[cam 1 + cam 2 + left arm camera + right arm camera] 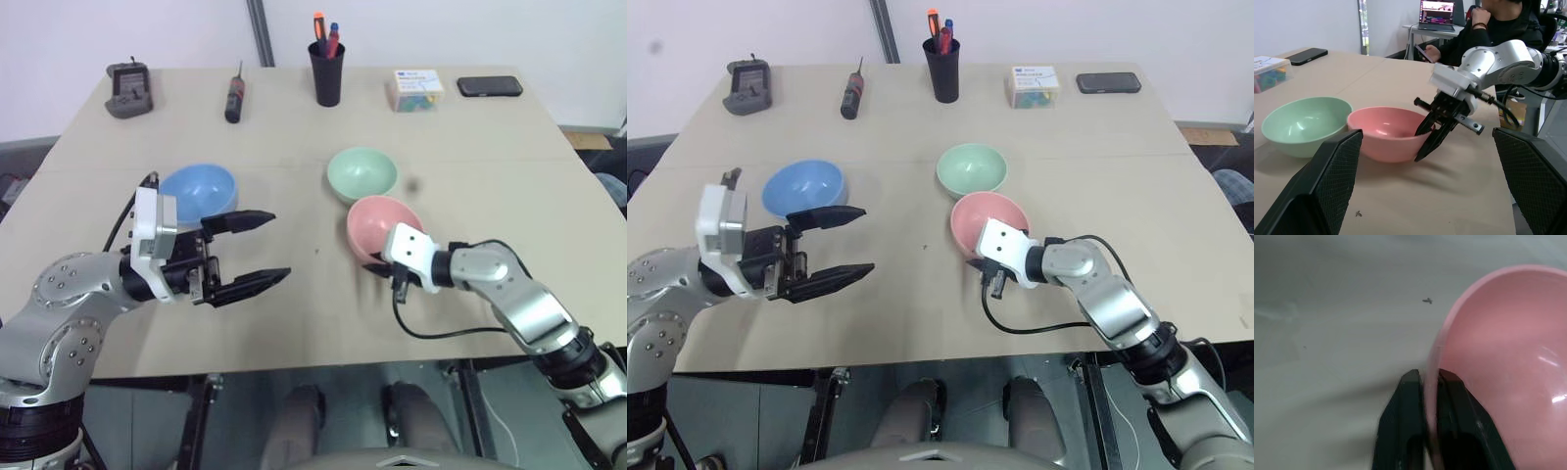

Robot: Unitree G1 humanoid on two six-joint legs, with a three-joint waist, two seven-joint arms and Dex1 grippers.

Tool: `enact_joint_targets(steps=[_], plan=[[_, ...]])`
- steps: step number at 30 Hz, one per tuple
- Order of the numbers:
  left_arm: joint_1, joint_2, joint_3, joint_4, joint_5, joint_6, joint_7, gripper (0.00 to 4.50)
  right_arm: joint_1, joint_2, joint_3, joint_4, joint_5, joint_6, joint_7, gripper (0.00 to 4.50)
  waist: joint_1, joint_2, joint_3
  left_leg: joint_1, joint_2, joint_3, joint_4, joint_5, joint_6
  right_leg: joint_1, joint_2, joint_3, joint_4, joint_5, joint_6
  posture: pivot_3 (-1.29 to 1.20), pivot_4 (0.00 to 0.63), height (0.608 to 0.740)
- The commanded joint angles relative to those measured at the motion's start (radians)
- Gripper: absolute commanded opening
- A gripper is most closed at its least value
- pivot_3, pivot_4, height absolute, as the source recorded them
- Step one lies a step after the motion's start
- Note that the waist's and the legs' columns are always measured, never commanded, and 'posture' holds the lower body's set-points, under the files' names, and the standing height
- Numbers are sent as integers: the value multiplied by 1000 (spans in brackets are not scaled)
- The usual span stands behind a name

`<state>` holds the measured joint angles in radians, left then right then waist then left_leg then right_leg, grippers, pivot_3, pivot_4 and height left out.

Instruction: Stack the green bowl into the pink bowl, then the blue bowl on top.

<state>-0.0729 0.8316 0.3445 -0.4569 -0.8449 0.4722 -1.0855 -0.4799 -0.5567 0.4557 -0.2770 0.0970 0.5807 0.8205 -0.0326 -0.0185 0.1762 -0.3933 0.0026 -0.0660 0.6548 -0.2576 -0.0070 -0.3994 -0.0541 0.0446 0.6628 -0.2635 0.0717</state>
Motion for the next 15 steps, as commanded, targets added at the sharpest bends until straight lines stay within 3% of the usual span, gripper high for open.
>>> enact_joint_targets(steps=[1, 3, 4, 6, 8, 12, 15], plan=[[21, -5, 40, -51, -12, -14, 20, 4500, -27, -6, 3, -8, 14, 43, 51, 2135, -1, 0, 0, 0, 0, 0, 0, 0, 0, 0, 0, 0, 0, 0, 0, 0, 150, 740], [32, -8, 45, -59, -16, -12, 32, 4500, -21, -19, -6, -41, 29, 66, 75, 3129, -1, 0, 0, 0, 0, 0, 0, 0, 0, 0, 0, 0, 0, 0, 0, 0, 150, 740], [38, -10, 48, -63, -17, -11, 40, 4500, -16, -26, -18, -68, 42, 81, 82, 3129, -1, 0, 0, 0, 0, 0, 0, 0, 0, 0, 0, 0, 0, 0, 0, 0, 150, 740], [50, -16, 51, -66, -4, -13, 65, 4500, -16, -19, -79, -125, 89, 106, 77, 3964, -1, 0, 0, 0, 0, 0, 0, 0, 0, 0, 0, 1, 0, 0, 0, 0, 150, 740], [54, -21, 49, -65, 6, -15, 86, 4500, -30, 9, -167, -161, 149, 104, 54, 4403, -1, 0, 0, 0, 0, 0, 0, 0, 0, -1, 0, 0, 0, 0, 0, 0, 150, 740], [38, -37, 26, -50, 49, -18, 156, 4500, -65, 31, -300, -167, 231, 86, 44, 4403, -2, 0, 0, 0, 0, 0, 0, 0, 0, -1, 0, 0, 0, 0, 0, 0, 150, 740], [24, -48, 8, -26, 102, -33, 191, 4500, -86, 22, -337, -80, 188, -20, 17, 4403, -1, 0, 0, 0, 0, 0, 0, 0, 0, 0, 0, 0, 0, 1, -1, 0, 150, 740]])
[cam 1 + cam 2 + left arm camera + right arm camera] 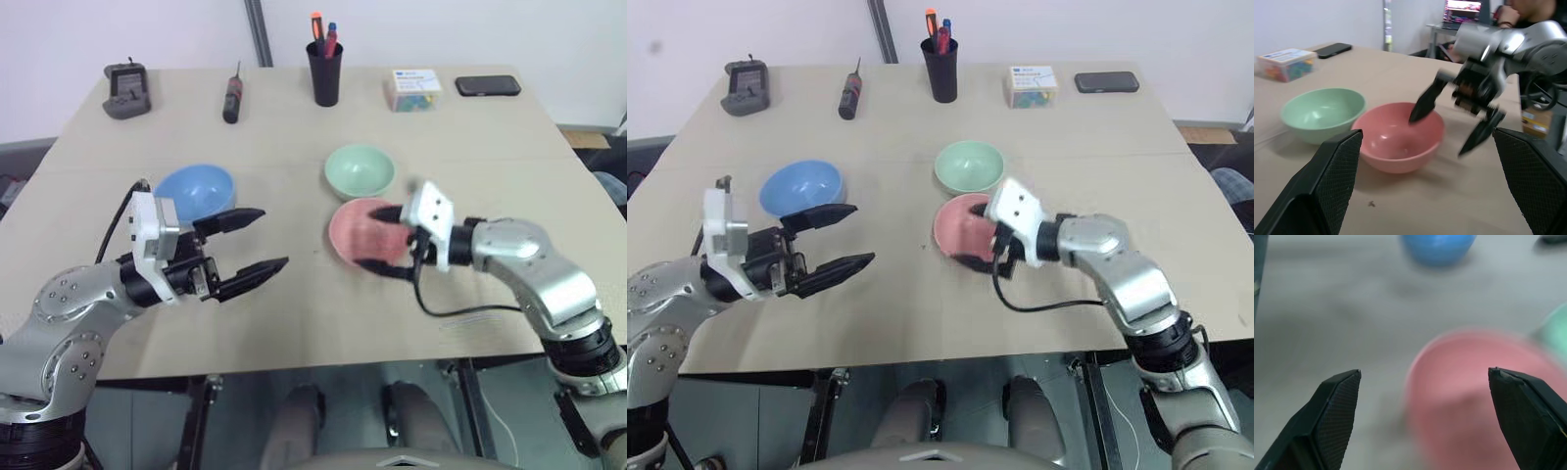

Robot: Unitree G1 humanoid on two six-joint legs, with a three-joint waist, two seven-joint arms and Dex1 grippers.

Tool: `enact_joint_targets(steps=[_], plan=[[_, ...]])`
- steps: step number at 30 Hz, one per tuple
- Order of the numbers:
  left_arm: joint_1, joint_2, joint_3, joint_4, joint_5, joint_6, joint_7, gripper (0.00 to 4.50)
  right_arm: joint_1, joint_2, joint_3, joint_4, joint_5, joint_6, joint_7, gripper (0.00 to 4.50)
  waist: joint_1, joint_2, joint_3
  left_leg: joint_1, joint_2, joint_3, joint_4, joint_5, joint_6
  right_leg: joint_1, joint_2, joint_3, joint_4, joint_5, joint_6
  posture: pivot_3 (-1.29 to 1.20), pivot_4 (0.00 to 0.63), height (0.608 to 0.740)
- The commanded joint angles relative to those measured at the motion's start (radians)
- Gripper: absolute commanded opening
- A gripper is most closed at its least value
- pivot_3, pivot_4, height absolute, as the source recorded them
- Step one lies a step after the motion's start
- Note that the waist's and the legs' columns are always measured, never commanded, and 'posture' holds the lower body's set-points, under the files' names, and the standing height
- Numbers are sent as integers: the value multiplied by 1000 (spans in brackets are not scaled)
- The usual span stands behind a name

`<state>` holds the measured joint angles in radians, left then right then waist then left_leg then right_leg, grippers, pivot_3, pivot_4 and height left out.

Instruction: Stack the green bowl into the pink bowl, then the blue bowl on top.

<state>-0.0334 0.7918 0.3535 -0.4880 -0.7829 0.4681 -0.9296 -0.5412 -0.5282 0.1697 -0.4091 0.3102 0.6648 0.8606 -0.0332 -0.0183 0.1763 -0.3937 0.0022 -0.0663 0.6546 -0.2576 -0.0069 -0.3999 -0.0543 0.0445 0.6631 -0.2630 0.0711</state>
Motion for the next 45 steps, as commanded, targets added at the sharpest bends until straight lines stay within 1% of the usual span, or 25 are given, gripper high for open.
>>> enact_joint_targets(steps=[1, 2, 3, 5, 6, 8, 11, 14, 16, 19, 25, 26, 27, 30, 33, 34, 35, 36, 38, 42, 45], plan=[[-20, -10, -4, 9, 46, -30, 37, 4500, -37, -17, -48, 104, -65, -169, -30, 4403, 0, 0, 0, 0, 0, 0, 0, 0, 0, 0, 0, 0, 0, 0, 0, 0, 150, 740], [-22, -11, -5, 11, 51, -33, 35, 4500, -49, -29, -42, 151, -97, -225, -32, 4403, -2, 0, 0, 0, 0, 0, 0, 0, 0, 0, 0, 0, 0, 0, 0, 0, 150, 740], [-26, -13, -6, 12, 50, -36, 29, 4500, -80, -48, -28, 239, -140, -316, -16, 4403, -2, 0, 0, 0, 0, 1, 0, 0, 0, 0, 0, 0, 0, 0, 0, 0, 150, 740], [-33, -15, -6, 14, 35, -36, 12, 4500, -175, -87, 26, 468, -262, -528, -10, 4403, -5, 0, 0, 0, 0, 2, 0, 0, 0, 0, 0, 1, 0, 0, 0, 0, 150, 740], [-34, -15, -5, 15, 31, -36, 6, 4500, -207, -95, 44, 545, -299, -602, -10, 4403, -6, 0, 0, 0, 0, 4, 0, 0, 0, -1, 0, 2, 0, 1, -1, 0, 150, 740], [-30, -9, 7, 14, 21, -39, -17, 4500, -324, -108, 118, 792, -438, -822, -61, 4403, -9, 0, 0, 0, 0, 5, 0, 0, 0, -2, 0, 3, 0, 1, -2, 0, 150, 740], [-19, -1, 33, 4, 4, -30, -27, 4500, -480, -85, 199, 1110, -580, -1081, -129, 4403, -21, 0, 0, 0, 1, 7, -2, 1, -1, -5, 1, 5, 1, 1, -2, 0, 150, 740], [3, 3, 58, -13, -6, -23, -26, 4500, -575, -44, 259, 1314, -668, -1260, -180, 4403, -30, 0, 0, -4, 1, 7, -4, 2, -4, -8, 1, 6, 0, 1, -2, 0, 150, 740], [21, 4, 74, -26, -13, -19, -21, 4500, -621, -7, 291, 1405, -721, -1349, -220, 4403, -35, 0, 1, -6, 1, 8, -4, 3, -5, -9, 1, 7, 0, 1, -2, 0, 150, 740], [46, 2, 95, -50, -23, -13, -6, 4500, -676, 44, 340, 1505, -808, -1424, -302, 4403, -39, 0, 1, -6, 1, 8, -4, 3, -5, -10, 1, 9, 0, 1, -2, 0, 150, 740], [95, -2, 133, -98, -44, -3, 26, 4500, -748, 109, 417, 1631, -949, -1453, -482, 4403, -35, 0, 1, -5, 1, 6, -3, 3, -5, -11, 1, 9, 2, 2, -2, 0, 150, 740], [101, -3, 139, -105, -49, -1, 32, 4500, -754, 116, 425, 1648, -965, -1452, -501, 4160, -35, 0, 1, -5, 1, 6, -3, 3, -5, -11, 1, 9, 2, 2, -2, 0, 150, 740], [107, -4, 143, -111, -53, 1, 37, 4500, -758, 121, 432, 1661, -977, -1451, -510, 4160, -33, 0, 1, -5, 1, 6, -3, 3, -5, -11, 1, 9, 2, 2, -2, 0, 150, 740], [120, -5, 152, -125, -63, 3, 49, 4500, -764, 128, 453, 1690, -1016, -1450, -539, 3166, -35, 0, 1, -5, 1, 5, -3, 3, -6, -11, 1, 9, 2, 2, -2, 0, 150, 740], [139, -7, 163, -133, -66, -1, 54, 4500, -768, 129, 461, 1705, -1033, -1461, -542, 1980, -37, 0, 1, -5, 1, 6, -4, 3, -6, -11, 1, 9, 2, 2, -2, 0, 150, 740], [139, -6, 162, -133, -67, -2, 55, 4500, -770, 129, 461, 1708, -1037, -1462, -543, 1817, -38, 0, 1, -5, 1, 6, -4, 3, -6, -11, 1, 9, 2, 2, -2, 0, 150, 740], [137, -7, 158, -132, -66, -4, 57, 4500, -769, 127, 454, 1711, -1032, -1463, -541, 1214, -38, 0, 1, -4, 1, 6, -4, 3, -6, -11, 1, 9, 2, 2, -2, 0, 150, 740], [134, -9, 153, -131, -64, -6, 60, 4500, -770, 123, 449, 1713, -1032, -1466, -540, 1214, -38, 0, 1, -4, 1, 6, -4, 3, -6, -11, 1, 9, 2, 2, -2, 0, 150, 740], [125, -13, 139, -129, -59, -10, 66, 4500, -774, 108, 432, 1715, -1020, -1468, -539, 759, -37, 0, 1, -4, 1, 6, -4, 3, -6, -11, 1, 9, 3, 2, -2, 0, 150, 740], [115, -19, 123, -119, -47, -18, 68, 4500, -795, 65, 373, 1705, -963, -1482, -497, 759, -35, 1, 1, -5, 0, 6, -4, 3, -6, -11, 1, 9, 3, 2, -2, 0, 150, 740], [97, -29, 107, -98, -38, -29, 66, 4500, -814, 4, 289, 1667, -855, -1528, -365, 759, -36, 1, 1, -5, 0, 6, -4, 3, -6, -11, 1, 9, 2, 2, -2, 0, 150, 740]])
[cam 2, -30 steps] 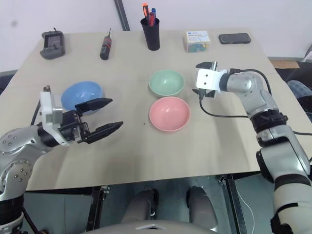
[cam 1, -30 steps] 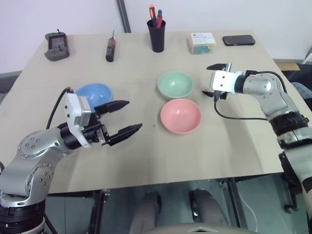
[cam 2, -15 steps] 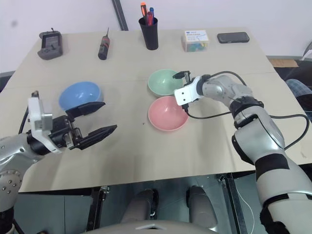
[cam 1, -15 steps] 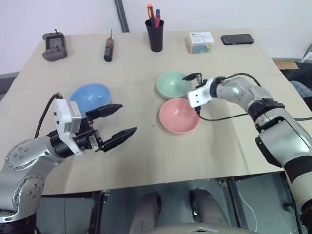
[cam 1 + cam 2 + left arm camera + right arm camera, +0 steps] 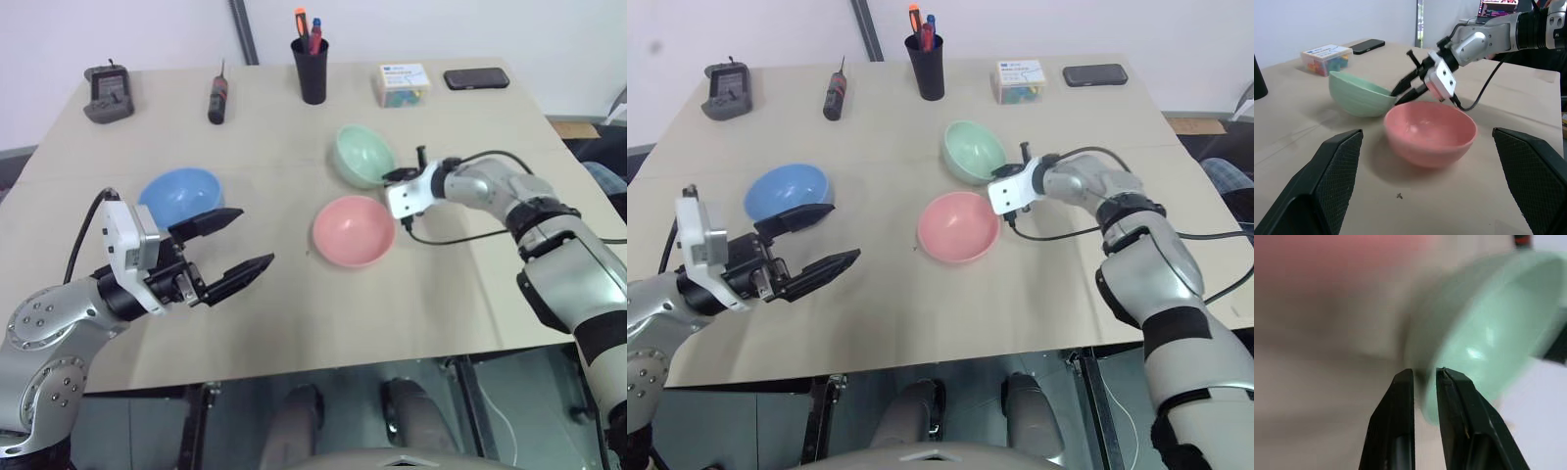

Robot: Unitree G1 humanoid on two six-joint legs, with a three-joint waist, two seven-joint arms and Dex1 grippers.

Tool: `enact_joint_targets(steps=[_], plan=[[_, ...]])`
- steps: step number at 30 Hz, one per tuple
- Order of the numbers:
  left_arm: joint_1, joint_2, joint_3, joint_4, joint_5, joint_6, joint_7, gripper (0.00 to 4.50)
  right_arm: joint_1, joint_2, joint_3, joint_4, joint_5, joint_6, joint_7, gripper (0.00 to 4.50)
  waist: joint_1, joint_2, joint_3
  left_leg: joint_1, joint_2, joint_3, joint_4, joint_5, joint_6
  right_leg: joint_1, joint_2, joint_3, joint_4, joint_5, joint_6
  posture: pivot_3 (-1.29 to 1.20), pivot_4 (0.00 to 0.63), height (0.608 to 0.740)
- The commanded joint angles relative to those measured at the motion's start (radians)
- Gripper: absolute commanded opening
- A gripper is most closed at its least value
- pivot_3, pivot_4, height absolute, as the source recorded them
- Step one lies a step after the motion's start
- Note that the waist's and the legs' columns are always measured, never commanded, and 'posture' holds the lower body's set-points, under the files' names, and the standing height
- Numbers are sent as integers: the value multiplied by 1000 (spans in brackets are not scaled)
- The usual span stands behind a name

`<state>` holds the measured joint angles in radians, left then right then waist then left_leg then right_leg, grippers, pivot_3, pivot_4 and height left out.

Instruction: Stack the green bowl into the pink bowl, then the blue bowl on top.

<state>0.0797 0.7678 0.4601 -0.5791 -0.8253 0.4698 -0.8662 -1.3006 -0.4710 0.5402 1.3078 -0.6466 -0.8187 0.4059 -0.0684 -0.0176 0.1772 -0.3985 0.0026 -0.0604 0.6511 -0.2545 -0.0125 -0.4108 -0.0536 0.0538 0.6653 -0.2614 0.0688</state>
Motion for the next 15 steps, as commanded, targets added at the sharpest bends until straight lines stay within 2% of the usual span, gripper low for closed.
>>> enact_joint_targets(steps=[1, 5, 8, 10, 11, 12, 15], plan=[[-23, -9, -6, 4, 10, -35, 1, 4500, -55, -75, -105, -72, 137, -65, 134, 759, -1, 0, 0, 0, 0, 0, 0, 0, 0, 0, 0, 0, 0, 0, 0, 0, 150, 740], [-57, -24, -38, 37, 25, -48, -8, 4500, -19, -111, -154, -154, 229, -87, 263, 759, -3, 0, 0, 0, 0, 1, 0, 0, 0, 0, 0, 0, 0, 0, 0, 0, 150, 740], [-86, -28, -66, 63, 35, -56, -19, 4500, 26, -94, -169, -182, 279, -50, 363, 759, -3, 0, 0, 2, 1, 1, 0, -1, 1, 1, 0, 0, 1, 0, 0, 0, 150, 740], [-103, -28, -77, 77, 40, -58, -26, 4500, 48, -79, -163, -183, 286, -26, 412, 1275, -2, 0, 0, 2, 1, 1, 1, -2, 4, 1, 0, 0, 1, 0, 0, 0, 150, 740], [-110, -26, -79, 83, 41, -58, -28, 4500, 55, -68, -151, -173, 264, -19, 393, 1455, -2, 0, 0, 2, 1, 1, 1, -2, 3, 1, 0, 0, 1, 0, 0, 0, 150, 740], [-115, -25, -79, 87, 41, -58, -30, 4500, 59, -58, -143, -165, 243, -13, 368, 1909, -1, 0, 0, 1, 1, 1, 1, -2, 3, 1, 0, 0, 1, 0, 0, 0, 150, 740], [-112, -21, -70, 83, 39, -54, -34, 4500, 50, -27, -88, -144, 123, -3, 173, 2951, -3, 0, 0, 1, 1, 0, 1, 0, 0, 0, 0, 1, 2, 0, 0, 0, 150, 740]])
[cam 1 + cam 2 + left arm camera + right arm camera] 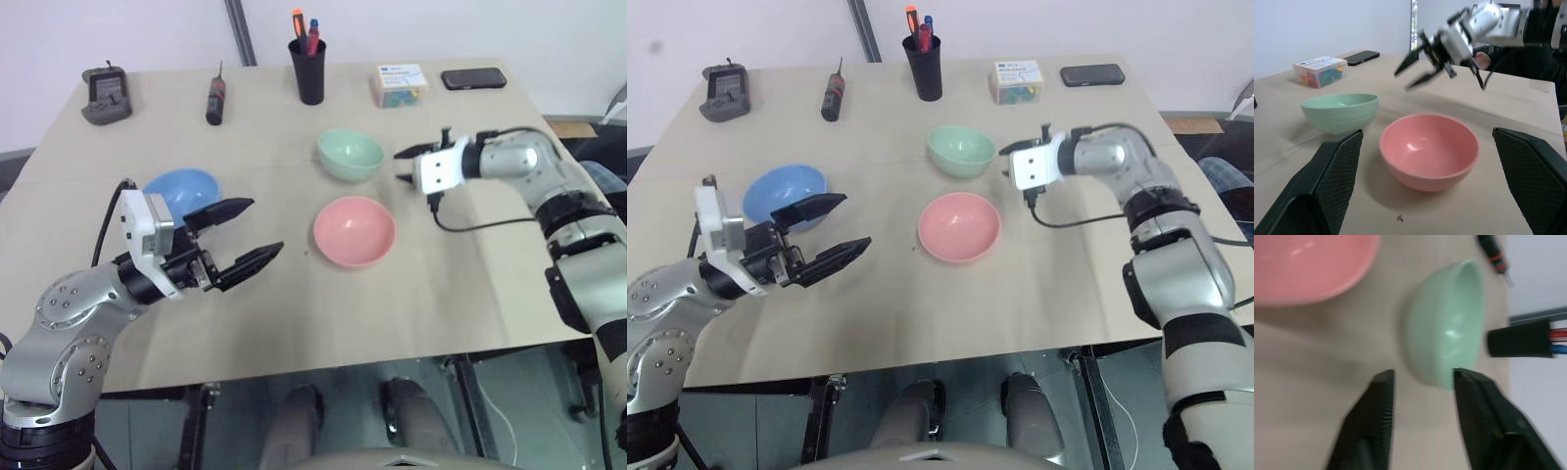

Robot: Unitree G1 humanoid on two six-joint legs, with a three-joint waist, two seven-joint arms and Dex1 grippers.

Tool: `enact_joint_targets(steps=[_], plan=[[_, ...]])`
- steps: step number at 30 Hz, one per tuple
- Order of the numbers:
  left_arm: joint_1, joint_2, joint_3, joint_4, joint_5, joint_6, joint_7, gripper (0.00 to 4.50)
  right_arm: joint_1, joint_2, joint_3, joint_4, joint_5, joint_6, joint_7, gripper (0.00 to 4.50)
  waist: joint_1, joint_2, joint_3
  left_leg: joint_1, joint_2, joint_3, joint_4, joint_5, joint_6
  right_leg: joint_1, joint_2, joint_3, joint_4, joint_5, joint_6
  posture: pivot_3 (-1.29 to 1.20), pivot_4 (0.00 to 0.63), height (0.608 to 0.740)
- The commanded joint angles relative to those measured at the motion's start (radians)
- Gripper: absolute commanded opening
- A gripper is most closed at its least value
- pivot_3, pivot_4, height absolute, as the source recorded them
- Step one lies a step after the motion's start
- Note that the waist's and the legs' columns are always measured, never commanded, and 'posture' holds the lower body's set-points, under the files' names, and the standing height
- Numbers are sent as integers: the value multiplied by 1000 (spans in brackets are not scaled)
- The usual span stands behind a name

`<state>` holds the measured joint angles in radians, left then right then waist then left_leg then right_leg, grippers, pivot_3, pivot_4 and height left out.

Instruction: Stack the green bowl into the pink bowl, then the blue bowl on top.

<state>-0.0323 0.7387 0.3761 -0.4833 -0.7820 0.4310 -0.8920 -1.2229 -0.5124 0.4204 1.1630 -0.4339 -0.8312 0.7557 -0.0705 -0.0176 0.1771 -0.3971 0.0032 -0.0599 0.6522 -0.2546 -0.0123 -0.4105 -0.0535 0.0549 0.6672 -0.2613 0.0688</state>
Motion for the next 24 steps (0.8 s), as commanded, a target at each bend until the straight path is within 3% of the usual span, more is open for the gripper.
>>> enact_joint_targets(steps=[1, 2, 4, 8, 17, 20, 24], plan=[[6, 8, 19, -20, -7, -12, -7, 4500, -33, 25, 54, 10, -132, 14, -249, 3480, -1, 0, 0, 0, 0, 0, 0, 0, 0, 0, 0, 0, 0, 0, 0, 0, 150, 740], [14, 8, 26, -28, -11, -9, -4, 4500, -40, 37, 81, 22, -178, 24, -325, 3990, 0, 0, 0, 0, 0, 0, 0, 0, 0, -1, 0, 1, 1, 0, 0, 0, 150, 740], [31, 9, 38, -44, -13, -5, 3, 4500, -51, 58, 129, 48, -248, 41, -429, 4387, -1, 0, 0, 0, 0, 0, 0, 0, 0, -2, 0, 1, 2, 0, 0, 0, 150, 740], [87, 4, 79, -93, -26, 2, 34, 4500, -77, 121, 197, 107, -343, 95, -602, 4387, -1, 0, 0, 0, 0, 1, 0, 0, -1, -2, 0, 2, 2, 0, 0, 0, 150, 740], [189, -9, 147, -188, -52, 7, 101, 4500, -105, 231, 264, 181, -434, 189, -757, 4387, -1, 0, 0, 0, 0, 0, 0, 1, -1, -2, 1, 2, 4, 0, 0, 0, 150, 740], [215, -12, 167, -207, -64, 6, 115, 4500, -103, 245, 268, 192, -434, 199, -744, 3631, 0, 0, 0, 0, 0, 0, 0, 1, -1, -2, 1, 2, 4, 0, 0, 0, 150, 740], [234, -14, 177, -224, -73, 4, 127, 4500, -107, 249, 269, 197, -433, 205, -725, 2057, 0, 0, 0, 0, -1, 0, 0, 1, -1, -2, 0, 1, 4, 0, 0, 0, 150, 740]])
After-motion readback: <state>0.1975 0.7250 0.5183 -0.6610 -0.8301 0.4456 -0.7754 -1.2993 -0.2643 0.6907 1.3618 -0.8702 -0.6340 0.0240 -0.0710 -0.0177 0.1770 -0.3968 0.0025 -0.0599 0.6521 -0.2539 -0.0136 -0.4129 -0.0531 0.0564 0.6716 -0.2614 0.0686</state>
